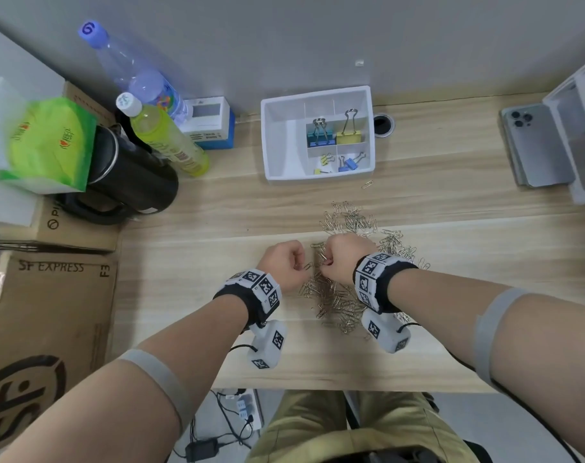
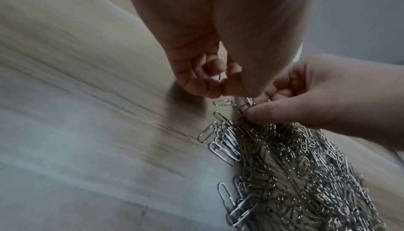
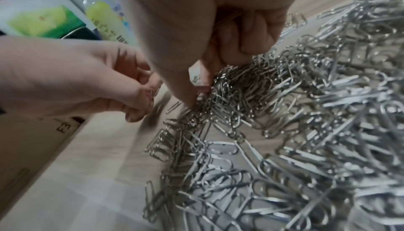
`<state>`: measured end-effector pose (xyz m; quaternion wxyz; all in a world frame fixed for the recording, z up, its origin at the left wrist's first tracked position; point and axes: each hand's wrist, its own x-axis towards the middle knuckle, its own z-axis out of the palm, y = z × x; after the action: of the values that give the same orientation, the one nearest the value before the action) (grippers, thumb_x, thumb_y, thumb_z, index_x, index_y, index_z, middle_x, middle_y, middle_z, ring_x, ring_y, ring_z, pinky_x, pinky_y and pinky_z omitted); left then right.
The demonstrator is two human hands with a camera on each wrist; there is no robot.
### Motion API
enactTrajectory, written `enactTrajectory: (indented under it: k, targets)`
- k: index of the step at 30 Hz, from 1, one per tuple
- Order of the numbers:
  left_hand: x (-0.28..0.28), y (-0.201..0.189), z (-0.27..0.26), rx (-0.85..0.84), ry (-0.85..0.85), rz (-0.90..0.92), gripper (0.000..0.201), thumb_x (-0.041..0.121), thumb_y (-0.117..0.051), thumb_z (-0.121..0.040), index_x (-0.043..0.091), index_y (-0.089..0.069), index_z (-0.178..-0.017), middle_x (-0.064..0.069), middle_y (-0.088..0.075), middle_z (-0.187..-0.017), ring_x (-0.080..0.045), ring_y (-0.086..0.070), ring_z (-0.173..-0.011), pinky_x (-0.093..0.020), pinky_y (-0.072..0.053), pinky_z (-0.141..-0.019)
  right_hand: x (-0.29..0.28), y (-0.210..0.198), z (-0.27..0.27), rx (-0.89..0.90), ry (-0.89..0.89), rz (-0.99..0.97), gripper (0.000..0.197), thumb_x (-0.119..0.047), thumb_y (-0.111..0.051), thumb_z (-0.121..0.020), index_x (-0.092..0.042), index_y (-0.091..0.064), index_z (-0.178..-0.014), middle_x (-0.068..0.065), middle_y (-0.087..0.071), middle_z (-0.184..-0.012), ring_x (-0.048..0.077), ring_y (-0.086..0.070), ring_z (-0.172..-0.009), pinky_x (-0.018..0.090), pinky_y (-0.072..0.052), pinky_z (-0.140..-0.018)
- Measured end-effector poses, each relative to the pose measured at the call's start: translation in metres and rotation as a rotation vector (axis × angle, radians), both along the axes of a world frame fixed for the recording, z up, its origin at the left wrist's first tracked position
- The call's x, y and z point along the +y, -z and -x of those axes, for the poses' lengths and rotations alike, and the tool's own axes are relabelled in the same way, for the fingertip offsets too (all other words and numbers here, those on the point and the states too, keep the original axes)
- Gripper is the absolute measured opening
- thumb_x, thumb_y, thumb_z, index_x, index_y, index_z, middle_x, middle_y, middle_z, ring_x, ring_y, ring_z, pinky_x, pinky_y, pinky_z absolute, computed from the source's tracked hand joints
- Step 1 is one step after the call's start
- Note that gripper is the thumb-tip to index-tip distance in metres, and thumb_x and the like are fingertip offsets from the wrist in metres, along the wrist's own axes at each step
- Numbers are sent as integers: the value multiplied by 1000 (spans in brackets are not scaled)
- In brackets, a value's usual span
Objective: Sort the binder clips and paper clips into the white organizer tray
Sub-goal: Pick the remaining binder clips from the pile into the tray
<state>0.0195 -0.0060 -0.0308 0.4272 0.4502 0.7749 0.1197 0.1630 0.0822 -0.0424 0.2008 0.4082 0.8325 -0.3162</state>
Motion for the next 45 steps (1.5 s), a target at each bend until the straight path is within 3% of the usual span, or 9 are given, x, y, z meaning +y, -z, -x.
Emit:
enactTrajectory:
  k: [4, 6, 9, 16, 22, 29, 37, 42, 45]
  targets:
    - [5, -3, 1, -42, -39, 37, 14, 9, -68, -66, 19, -59, -71, 6, -57, -62, -10, -49, -54, -16, -41, -50, 3, -7, -9, 110, 142, 169, 36, -36, -60, -77, -2, -69, -84, 17, -67, -72, 22, -56, -61, 34, -52, -59]
    - [10, -9, 0, -90, -48, 39, 16, 8, -67, -63, 22, -59, -67, 2, -61, -66, -12, -51, -54, -22, -46, -53, 6, -12, -16, 150, 192, 270, 27, -30, -57, -85, -6, -63, -76, 6, -59, -64, 20, -53, -59, 33, -47, -57]
    - [23, -20, -3, -168, -58, 19, 15, 3, -69, -66, 17, -63, -67, -2, -66, -71, -13, -55, -55, -25, -50, -56, 14, -19, -27, 197, 291, 368, 24, -25, -50, -91, -17, -59, -71, -2, -64, -62, 16, -55, -55, 25, -42, -54]
    - [58, -50, -18, -389, 8, 10, 16, -7, -70, -68, 7, -68, -75, -6, -66, -65, -20, -57, -55, -34, -53, -61, 38, -37, -33, 272, 722, 677, 30, -22, -41, -96, -7, -63, -83, 9, -58, -65, 12, -39, -37, 18, -26, -35]
    - [82, -64, -31, -447, 82, 11, 17, -2, -79, -74, 8, -67, -82, -13, -69, -75, -15, -64, -61, -29, -58, -67, 50, -44, -31, 369, 1092, 990, 42, -43, -42, -100, -9, -56, -79, 5, -52, -52, 15, -46, -45, 20, -39, -40]
    - [107, -60, -23, -232, 202, -39, 10, 24, -85, -72, 20, -75, -71, 0, -75, -75, -11, -69, -70, -30, -60, -75, 78, -45, -26, 337, 1110, 1100, 13, -11, -54, -91, -5, -62, -98, 9, -51, -72, 17, -51, -56, 24, -48, -43]
    - [144, -64, 10, -144, -62, -79, 18, 34, -72, -76, 16, -73, -74, -2, -73, -68, -19, -70, -70, -37, -60, -72, 137, -69, -8, 432, 956, 957, 22, 8, -40, -91, -4, -58, -86, 11, -53, -68, 16, -47, -54, 23, -36, -50]
    - [156, -55, 46, 47, -34, 58, 14, 26, -62, -84, 20, -65, -72, 0, -69, -72, -20, -70, -77, -27, -54, -64, 195, -106, 28, 604, 886, 960, 26, 15, -36, -91, 1, -57, -90, 12, -56, -77, 15, -54, -62, 20, -47, -51]
    - [157, -46, 61, 78, -7, 144, 12, 28, -58, -85, 21, -63, -77, 2, -66, -73, -21, -69, -78, -26, -51, -62, 225, -115, 58, 653, 1024, 899, 29, 17, -35, -93, 0, -56, -82, 11, -56, -77, 17, -56, -70, 19, -53, -55]
